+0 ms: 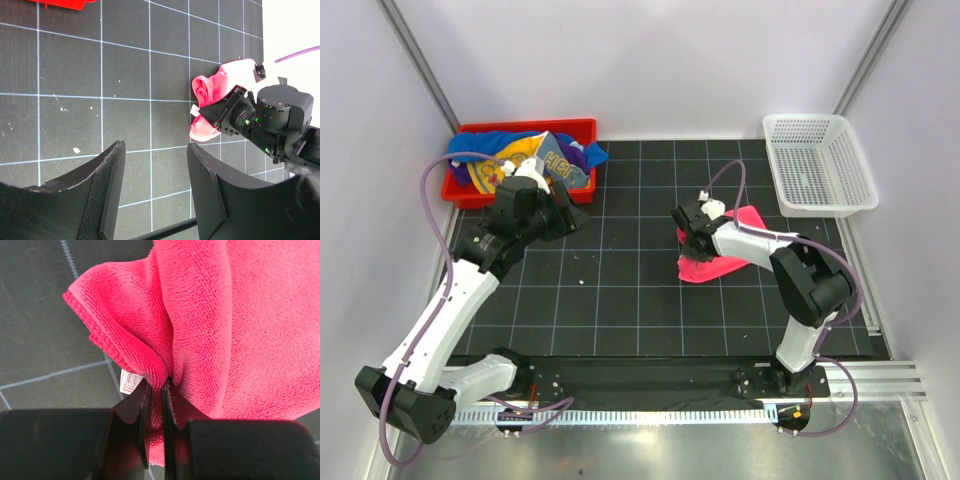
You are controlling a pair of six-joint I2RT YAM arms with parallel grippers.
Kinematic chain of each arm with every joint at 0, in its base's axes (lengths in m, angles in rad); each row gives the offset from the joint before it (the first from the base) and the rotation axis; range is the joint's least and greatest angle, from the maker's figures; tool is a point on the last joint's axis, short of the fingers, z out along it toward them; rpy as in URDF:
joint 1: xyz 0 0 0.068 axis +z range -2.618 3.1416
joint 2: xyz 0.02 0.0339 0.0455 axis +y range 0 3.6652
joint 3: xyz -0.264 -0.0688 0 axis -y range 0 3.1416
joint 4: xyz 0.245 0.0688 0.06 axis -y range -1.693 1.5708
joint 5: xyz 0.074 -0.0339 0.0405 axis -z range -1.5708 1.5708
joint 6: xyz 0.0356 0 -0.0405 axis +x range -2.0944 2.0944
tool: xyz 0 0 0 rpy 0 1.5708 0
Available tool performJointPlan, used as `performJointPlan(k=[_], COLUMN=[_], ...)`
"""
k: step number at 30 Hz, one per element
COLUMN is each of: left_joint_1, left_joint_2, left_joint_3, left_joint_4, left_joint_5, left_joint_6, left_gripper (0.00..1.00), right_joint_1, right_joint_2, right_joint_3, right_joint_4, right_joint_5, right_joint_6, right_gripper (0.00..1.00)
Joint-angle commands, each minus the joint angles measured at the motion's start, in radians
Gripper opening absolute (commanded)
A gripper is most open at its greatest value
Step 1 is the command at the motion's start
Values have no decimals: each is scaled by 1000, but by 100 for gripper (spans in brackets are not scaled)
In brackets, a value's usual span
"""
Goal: Fold and stack the towels
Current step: Neatly place the folded towel into the bin
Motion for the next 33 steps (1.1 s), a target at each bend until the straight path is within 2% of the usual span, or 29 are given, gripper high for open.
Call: performJointPlan(k=[1,9,13,16,19,23,27,33], left_joint_1=[-1,-1,-1,-1,1,7,21,45], left_joint_2=[-29,-26,-24,-21,-17,8,22,34], left_joint_3=[26,37,37,43,48,71,91,106], left_joint_4=[27,22,21,11,10,-5,-15,-27], left_joint_5=[30,29,24,12,3,-5,-7,-7], left_joint_6=[-5,-4,-1,10,15,30,50,71], left_gripper=[56,56,56,56,56,56,56,57], right_joint_1=[12,73,99,96,69,12,-88,-207], right_joint_2=[39,-118,-65,30,180,313,365,284], right_joint_3=[-100,-209,-140,15,184,291,257,107], right_joint_4=[-245,-179,-130,-128,-171,-144,12,116], right_joint_5=[12,-128,-230,-265,-293,-346,-422,-332], right_joint_6=[52,63,69,67,54,131,271,409], right_gripper=[1,1,1,1,1,1,1,1])
